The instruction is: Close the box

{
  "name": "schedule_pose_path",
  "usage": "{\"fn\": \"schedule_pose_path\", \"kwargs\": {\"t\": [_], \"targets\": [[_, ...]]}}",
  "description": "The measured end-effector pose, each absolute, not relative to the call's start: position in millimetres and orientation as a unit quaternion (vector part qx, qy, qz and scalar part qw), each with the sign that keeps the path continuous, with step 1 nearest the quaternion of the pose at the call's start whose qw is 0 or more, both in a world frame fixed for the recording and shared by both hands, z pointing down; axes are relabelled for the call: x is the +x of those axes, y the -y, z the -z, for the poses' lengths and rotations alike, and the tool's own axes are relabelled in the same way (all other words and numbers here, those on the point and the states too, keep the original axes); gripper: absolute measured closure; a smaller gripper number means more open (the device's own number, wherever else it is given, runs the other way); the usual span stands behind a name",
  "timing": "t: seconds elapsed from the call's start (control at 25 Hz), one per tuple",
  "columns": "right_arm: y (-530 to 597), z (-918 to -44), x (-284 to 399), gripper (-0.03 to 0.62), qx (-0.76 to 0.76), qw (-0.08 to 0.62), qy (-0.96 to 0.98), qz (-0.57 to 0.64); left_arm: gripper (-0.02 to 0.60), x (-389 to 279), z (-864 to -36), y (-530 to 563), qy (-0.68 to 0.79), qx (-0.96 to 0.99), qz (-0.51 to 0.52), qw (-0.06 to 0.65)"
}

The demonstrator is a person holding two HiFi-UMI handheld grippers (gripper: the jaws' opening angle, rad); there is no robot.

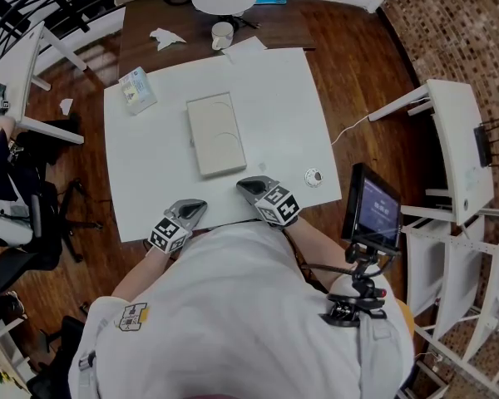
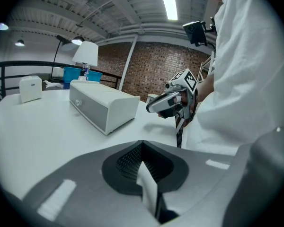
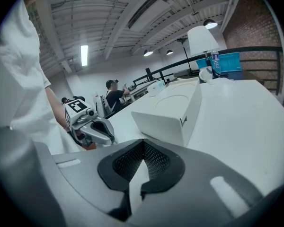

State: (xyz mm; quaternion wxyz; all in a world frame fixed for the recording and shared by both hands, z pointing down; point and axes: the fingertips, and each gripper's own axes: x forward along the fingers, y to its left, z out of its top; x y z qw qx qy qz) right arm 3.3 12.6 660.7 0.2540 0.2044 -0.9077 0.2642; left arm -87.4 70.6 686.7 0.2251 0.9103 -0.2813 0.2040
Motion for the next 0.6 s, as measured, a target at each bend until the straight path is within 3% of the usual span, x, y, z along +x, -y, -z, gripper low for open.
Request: {"fn": "schedule_pose_path", "kwargs": {"t": [0.6], "targets": [[-12.1, -662.1, -0.2, 0.594, 0.192, 0.264, 0.910, -0.253, 0.581, -87.5, -687.0, -69.9, 0.277, 0.911, -0.206, 0.227]]}}
